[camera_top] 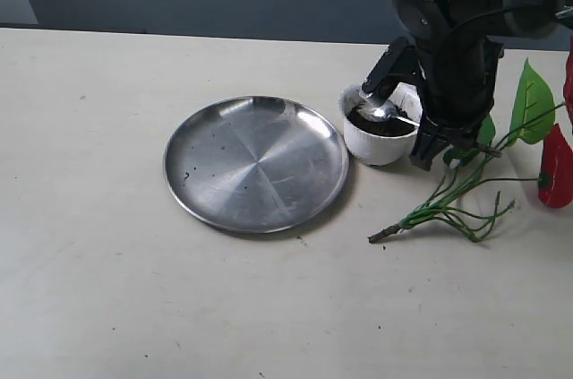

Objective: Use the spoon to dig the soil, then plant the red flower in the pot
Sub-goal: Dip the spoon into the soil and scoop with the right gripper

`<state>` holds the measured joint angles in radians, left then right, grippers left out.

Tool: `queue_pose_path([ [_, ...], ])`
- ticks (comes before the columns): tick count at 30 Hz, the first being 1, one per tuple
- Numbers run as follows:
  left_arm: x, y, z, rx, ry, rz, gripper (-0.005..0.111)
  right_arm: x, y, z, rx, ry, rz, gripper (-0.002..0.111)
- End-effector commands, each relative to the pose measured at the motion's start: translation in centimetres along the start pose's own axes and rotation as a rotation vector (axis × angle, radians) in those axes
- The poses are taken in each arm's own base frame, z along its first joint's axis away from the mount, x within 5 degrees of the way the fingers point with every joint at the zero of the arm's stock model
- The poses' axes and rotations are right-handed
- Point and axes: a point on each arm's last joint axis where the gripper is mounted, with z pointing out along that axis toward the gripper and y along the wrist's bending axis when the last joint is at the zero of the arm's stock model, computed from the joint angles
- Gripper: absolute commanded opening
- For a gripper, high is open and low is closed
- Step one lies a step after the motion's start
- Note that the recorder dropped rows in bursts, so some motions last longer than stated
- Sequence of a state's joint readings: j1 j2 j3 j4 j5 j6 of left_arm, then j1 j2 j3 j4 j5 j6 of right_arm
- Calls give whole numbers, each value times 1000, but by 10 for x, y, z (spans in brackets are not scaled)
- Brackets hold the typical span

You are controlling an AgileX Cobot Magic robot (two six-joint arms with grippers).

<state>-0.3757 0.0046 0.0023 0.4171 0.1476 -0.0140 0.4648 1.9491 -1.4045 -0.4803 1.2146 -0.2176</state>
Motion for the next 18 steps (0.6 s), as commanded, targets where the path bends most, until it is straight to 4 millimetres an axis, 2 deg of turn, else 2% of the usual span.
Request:
queue_pose_path([
  [1,-2,0,-1,5,-22,-13,1,11,-7,-17,26,-34,58,0],
  [6,-2,0,-1,5,-22,-13,1,7,-1,-19,-46,-84,86,0],
  [10,-2,0,-1,5,-22,-13,1,4,3,-7,-64,-25,71,0],
  [13,-2,0,-1,5,-22,-13,1,6,0,-11,-39,-31,79,0],
  [15,-2,0,-1,5,-22,-13,1,15,-5,-28,-32,-78,163,0],
  [16,-2,0,-1,5,-22,-13,1,23,-4,-46,-71,-135,219,0],
  [17,-2,0,-1,5,-22,-13,1,26,-2,-54,-104,-165,243,0],
  [18,-2,0,-1,5,-22,-13,1,19,5,-72,-187,-336,290,0],
])
